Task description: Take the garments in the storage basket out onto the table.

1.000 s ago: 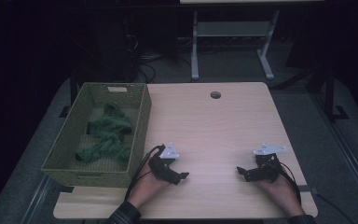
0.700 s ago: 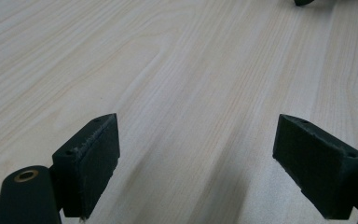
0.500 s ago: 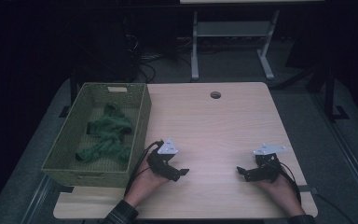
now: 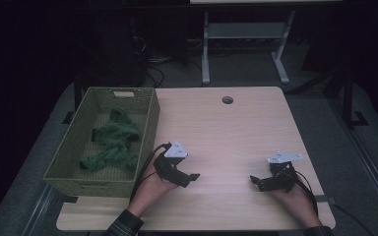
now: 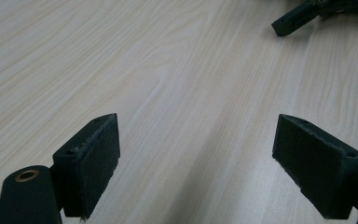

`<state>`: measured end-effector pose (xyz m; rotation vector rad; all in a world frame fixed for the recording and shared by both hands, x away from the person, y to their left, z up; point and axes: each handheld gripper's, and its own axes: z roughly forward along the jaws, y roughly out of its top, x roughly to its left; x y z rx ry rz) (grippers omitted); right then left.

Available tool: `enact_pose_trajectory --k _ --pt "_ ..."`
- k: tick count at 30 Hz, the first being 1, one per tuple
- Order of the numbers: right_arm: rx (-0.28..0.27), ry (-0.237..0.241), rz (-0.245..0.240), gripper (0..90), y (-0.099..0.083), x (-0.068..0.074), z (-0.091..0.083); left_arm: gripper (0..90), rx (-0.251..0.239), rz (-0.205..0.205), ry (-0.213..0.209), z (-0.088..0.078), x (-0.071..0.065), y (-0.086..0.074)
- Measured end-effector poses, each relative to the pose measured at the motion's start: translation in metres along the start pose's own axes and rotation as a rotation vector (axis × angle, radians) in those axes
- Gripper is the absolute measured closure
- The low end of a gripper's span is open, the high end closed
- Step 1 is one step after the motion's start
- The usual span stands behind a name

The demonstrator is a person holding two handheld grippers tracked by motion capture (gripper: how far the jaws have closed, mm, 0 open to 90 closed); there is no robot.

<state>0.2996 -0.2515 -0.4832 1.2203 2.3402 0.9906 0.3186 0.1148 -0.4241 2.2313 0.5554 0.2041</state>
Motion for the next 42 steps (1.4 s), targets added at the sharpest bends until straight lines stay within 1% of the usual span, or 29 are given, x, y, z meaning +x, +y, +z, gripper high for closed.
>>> enact_pose_trajectory --k 3,7,8,11,12,16,23,25,26,32,33,36,38,40,41,42 --pt "0.0 0.0 0.0 3.0 0.0 0.0 0.0 14.2 -0.003 0.001 -0.004 -0.006 0.001 0.006" --pt "0.0 0.0 0.0 3.0 0.0 0.0 0.0 14.2 -0.005 -0.009 -0.008 -0.01 0.001 0.011" --pt "0.0 0.0 0.0 3.0 0.0 0.0 0.0 14.2 -0.003 0.002 -0.006 -0.011 0.001 0.013" --pt "0.0 -0.001 0.0 3.0 0.0 0.0 0.0 14.2 -0.01 -0.004 -0.006 -0.017 0.002 0.019" --pt "-0.001 -0.001 -0.001 3.0 0.0 0.0 0.0 14.2 -0.009 -0.012 -0.007 -0.018 0.002 0.02" --pt "0.001 0.003 0.002 3.1 0.0 0.001 0.0 14.2 0.001 -0.013 -0.008 -0.02 0.003 0.023" --pt "0.001 0.004 0.002 3.1 0.0 0.001 0.0 14.2 0.002 -0.024 0.009 -0.028 0.007 0.032" --pt "0.001 0.003 0.002 3.1 0.0 0.001 0.0 14.2 0.0 -0.025 0.01 -0.033 0.01 0.034" --pt "0.001 0.003 0.002 3.1 0.0 0.001 0.0 14.2 -0.008 -0.034 0.011 -0.035 0.011 0.035" --pt "0.001 0.003 0.002 3.1 0.0 0.001 0.0 14.5 -0.009 -0.034 0.028 -0.048 0.02 0.04" --pt "0.001 0.003 0.002 3.1 0.0 0.001 0.0 14.6 -0.011 -0.04 0.034 -0.051 0.022 0.041" --pt "0.001 0.004 0.002 3.1 0.0 0.001 0.0 14.6 -0.013 -0.039 0.04 -0.055 0.026 0.042" --pt "0.001 0.003 0.002 3.1 0.0 0.001 0.0 14.6 -0.024 -0.044 0.048 -0.06 0.029 0.044" --pt "0.001 0.003 0.002 3.1 0.0 0.001 0.0 15.0 -0.021 -0.04 0.058 -0.066 0.033 0.045" --pt "0.001 0.003 0.002 3.1 0.0 0.001 0.0 15.0 -0.021 -0.04 0.058 -0.066 0.033 0.045" --pt "0.001 0.004 0.002 3.1 0.0 0.001 0.0 15.0 -0.023 -0.047 0.064 -0.069 0.035 0.045"
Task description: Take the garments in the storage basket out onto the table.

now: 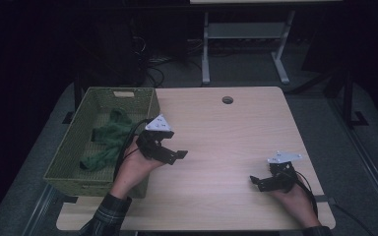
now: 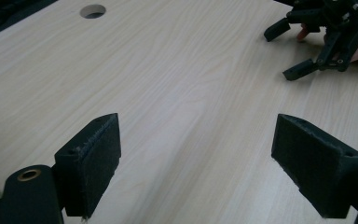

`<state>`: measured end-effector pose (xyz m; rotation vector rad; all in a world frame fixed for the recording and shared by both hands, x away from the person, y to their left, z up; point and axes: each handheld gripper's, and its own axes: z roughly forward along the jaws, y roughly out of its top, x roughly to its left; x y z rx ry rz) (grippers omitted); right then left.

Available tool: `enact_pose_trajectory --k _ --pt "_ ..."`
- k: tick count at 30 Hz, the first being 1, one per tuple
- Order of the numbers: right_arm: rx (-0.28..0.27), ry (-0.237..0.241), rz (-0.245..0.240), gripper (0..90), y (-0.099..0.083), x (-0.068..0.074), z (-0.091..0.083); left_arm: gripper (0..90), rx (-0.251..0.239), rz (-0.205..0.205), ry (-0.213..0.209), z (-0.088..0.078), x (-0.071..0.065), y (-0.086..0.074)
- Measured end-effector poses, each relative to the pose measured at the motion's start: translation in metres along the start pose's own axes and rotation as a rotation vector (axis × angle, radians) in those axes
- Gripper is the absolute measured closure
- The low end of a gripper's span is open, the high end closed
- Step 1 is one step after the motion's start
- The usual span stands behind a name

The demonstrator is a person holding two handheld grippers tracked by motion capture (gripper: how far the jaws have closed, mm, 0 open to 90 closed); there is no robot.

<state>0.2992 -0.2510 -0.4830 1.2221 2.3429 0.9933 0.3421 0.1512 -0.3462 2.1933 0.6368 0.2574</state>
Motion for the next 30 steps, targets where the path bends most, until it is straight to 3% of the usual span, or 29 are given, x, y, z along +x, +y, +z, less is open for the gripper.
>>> enact_pose_trajectory --k 12,30 --pt "0.0 0.0 0.0 3.1 0.0 0.0 0.0 18.9 -0.001 -0.031 0.043 -0.023 0.021 -0.005" --pt "0.001 0.0 0.0 3.1 0.0 0.0 0.0 22.9 0.032 -0.083 0.136 -0.057 0.05 -0.034"
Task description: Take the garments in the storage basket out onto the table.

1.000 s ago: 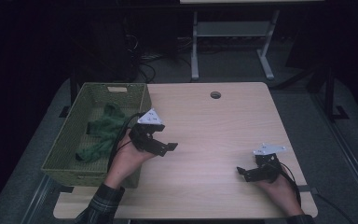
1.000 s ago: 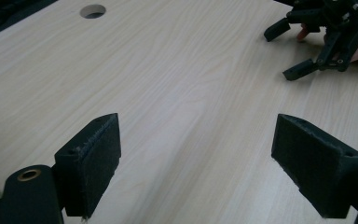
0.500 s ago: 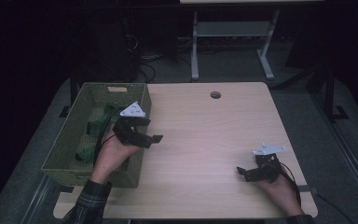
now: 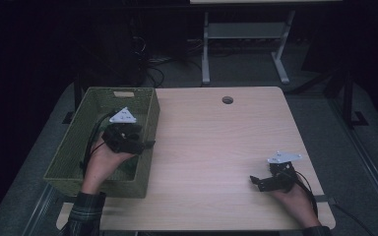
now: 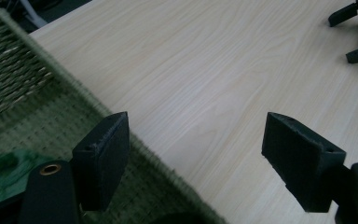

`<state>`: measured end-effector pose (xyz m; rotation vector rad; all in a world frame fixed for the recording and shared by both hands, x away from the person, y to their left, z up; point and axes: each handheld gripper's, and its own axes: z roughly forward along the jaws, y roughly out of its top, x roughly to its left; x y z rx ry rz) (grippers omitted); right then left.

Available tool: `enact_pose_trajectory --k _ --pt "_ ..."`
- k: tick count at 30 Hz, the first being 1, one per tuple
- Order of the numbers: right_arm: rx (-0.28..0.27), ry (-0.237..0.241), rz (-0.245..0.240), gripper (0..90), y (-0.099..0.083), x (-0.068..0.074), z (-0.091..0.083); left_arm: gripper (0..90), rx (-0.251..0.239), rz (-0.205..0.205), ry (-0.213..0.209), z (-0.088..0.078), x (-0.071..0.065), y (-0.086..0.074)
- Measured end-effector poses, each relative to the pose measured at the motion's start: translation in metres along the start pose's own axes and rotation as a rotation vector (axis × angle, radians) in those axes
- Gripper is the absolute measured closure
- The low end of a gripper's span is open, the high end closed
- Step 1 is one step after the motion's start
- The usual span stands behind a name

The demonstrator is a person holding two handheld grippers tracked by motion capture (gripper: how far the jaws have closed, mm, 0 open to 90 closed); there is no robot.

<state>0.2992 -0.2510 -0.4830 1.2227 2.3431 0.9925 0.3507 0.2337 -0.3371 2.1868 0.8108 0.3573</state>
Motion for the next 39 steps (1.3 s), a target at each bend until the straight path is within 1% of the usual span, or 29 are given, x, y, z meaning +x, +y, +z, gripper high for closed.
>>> enact_pose_trajectory --k 1,2,4,5,6,7,10,11,12,14,15,16,17,18,20,21,24,25,26,27,28,33,36,37,38,39 --pt "0.001 0.0 0.002 3.1 0.0 0.0 0.0 23.5 -0.004 -0.005 0.005 -0.003 0.004 -0.003" --pt "0.001 0.0 0.002 3.1 0.0 0.0 0.0 23.7 -0.004 -0.005 0.005 -0.003 0.004 -0.003" --pt "0.0 0.0 0.0 3.1 0.0 0.0 0.0 24.1 0.0 -0.005 0.021 -0.006 0.008 -0.007" --pt "0.001 0.0 0.001 3.1 0.0 0.0 0.0 24.1 0.003 -0.015 0.036 -0.009 0.012 -0.012" --pt "0.001 0.0 0.001 3.1 0.0 0.0 0.0 24.2 0.003 -0.015 0.036 -0.009 0.012 -0.012" --pt "-0.001 -0.001 -0.001 3.1 0.0 0.0 0.0 24.8 -0.003 -0.024 0.044 -0.012 0.017 -0.017" --pt "-0.002 -0.001 -0.004 3.1 0.0 0.0 0.0 25.4 -0.004 -0.044 0.058 -0.015 0.021 -0.023" --pt "-0.003 -0.001 -0.004 3.1 0.0 0.0 0.0 25.9 0.006 -0.042 0.066 -0.017 0.024 -0.025" --pt "-0.003 0.0 -0.006 3.1 0.0 0.0 0.0 25.9 0.009 -0.051 0.071 -0.017 0.025 -0.026" --pt "-0.003 -0.001 -0.005 3.1 0.0 0.0 0.0 26.9 0.018 -0.056 0.103 -0.021 0.032 -0.033" --pt "-0.003 -0.001 -0.005 3.1 0.0 0.0 0.0 27.0 0.018 -0.056 0.103 -0.021 0.032 -0.033" --pt "-0.003 -0.001 -0.005 3.1 0.0 0.0 0.0 27.0 0.015 -0.066 0.113 -0.023 0.035 -0.035" --pt "-0.003 -0.001 -0.005 3.1 0.0 0.0 0.0 27.7 0.015 -0.078 0.128 -0.026 0.04 -0.041" --pt "-0.003 -0.001 -0.005 3.1 0.0 0.0 0.0 28.0 0.015 -0.078 0.128 -0.026 0.04 -0.041" --pt "-0.003 -0.001 -0.005 3.1 0.0 0.0 0.0 28.4 0.021 -0.088 0.149 -0.029 0.045 -0.046" --pt "-0.003 -0.001 -0.006 3.1 0.0 0.0 0.0 28.9 0.029 -0.094 0.167 -0.031 0.049 -0.049" --pt "-0.003 -0.001 -0.004 3.0 0.0 0.0 0.0 30.6 0.038 -0.102 0.195 -0.034 0.056 -0.056" --pt "-0.003 -0.001 -0.004 3.0 0.0 0.0 0.0 30.6 0.038 -0.111 0.202 -0.035 0.058 -0.058" --pt "-0.003 -0.001 -0.005 3.1 0.0 0.0 0.0 30.9 0.042 -0.115 0.207 -0.035 0.06 -0.06" --pt "-0.003 -0.001 -0.006 3.1 0.0 0.0 0.0 31.9 0.056 -0.122 0.217 -0.034 0.065 -0.063" --pt "-0.003 -0.001 -0.006 3.1 0.0 0.0 0.0 32.1 0.056 -0.122 0.217 -0.034 0.065 -0.063" --pt "-0.003 -0.001 -0.005 3.1 0.0 0.0 0.0 34.4 0.086 -0.125 0.231 -0.026 0.074 -0.07" --pt "-0.003 -0.001 -0.005 3.1 0.0 0.0 0.0 34.6 0.121 -0.117 0.244 -0.018 0.079 -0.073" --pt "-0.004 -0.001 -0.006 3.1 0.0 -0.001 0.0 34.6 0.144 -0.118 0.249 -0.012 0.081 -0.075" --pt "-0.003 -0.001 -0.005 3.1 0.0 0.0 0.0 34.5 0.144 -0.118 0.249 -0.012 0.081 -0.075" --pt "-0.003 -0.001 -0.005 3.1 0.0 0.0 0.0 34.5 0.158 -0.115 0.252 -0.01 0.082 -0.076"
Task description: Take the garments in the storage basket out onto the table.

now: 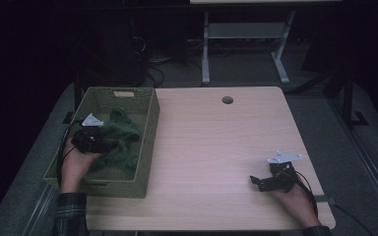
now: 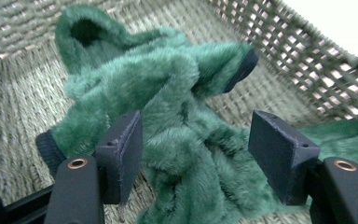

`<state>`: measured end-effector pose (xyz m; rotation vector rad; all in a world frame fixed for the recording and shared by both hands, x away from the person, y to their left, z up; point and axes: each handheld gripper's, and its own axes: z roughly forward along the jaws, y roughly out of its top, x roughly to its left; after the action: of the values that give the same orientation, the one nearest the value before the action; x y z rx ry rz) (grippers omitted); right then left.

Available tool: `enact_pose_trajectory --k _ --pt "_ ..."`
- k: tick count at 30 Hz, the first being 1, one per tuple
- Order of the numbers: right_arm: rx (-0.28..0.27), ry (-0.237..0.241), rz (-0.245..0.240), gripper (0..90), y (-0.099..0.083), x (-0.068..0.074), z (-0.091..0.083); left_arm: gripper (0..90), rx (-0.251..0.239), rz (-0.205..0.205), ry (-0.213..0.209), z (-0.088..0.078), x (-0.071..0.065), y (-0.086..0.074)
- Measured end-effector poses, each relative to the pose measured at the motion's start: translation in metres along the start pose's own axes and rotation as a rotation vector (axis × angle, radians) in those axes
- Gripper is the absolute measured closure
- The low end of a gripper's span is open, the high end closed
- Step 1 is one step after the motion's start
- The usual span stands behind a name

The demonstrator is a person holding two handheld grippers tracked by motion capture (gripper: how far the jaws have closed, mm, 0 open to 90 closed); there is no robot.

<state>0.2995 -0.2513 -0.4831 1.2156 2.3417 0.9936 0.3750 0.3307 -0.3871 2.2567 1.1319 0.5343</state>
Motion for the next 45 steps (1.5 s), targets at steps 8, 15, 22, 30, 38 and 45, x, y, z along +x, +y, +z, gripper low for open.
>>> enact_pose_trajectory --k 8,15,22,30,38,45 --pt "0.0 0.0 0.0 3.1 0.0 0.0 0.0 34.4 0.082 0.009 0.023 0.015 -0.001 -0.002" --pt "0.0 0.0 0.0 3.1 0.0 0.0 0.0 40.7 0.152 -0.015 0.05 0.023 0.0 -0.005" --pt "0.0 0.0 -0.001 3.1 0.0 0.0 0.0 63.4 0.185 -0.035 0.04 0.023 0.001 -0.006" --pt "0.0 0.0 -0.001 3.1 0.0 0.0 0.0 79.9 0.187 -0.111 0.018 0.019 0.004 -0.006" --pt "0.0 0.0 -0.001 3.1 0.0 0.0 0.0 82.7 0.101 -0.166 -0.018 0.008 0.007 -0.005" --pt "0.0 0.0 -0.001 3.1 0.0 0.0 0.0 82.9 0.029 -0.179 -0.048 -0.001 0.009 -0.004"
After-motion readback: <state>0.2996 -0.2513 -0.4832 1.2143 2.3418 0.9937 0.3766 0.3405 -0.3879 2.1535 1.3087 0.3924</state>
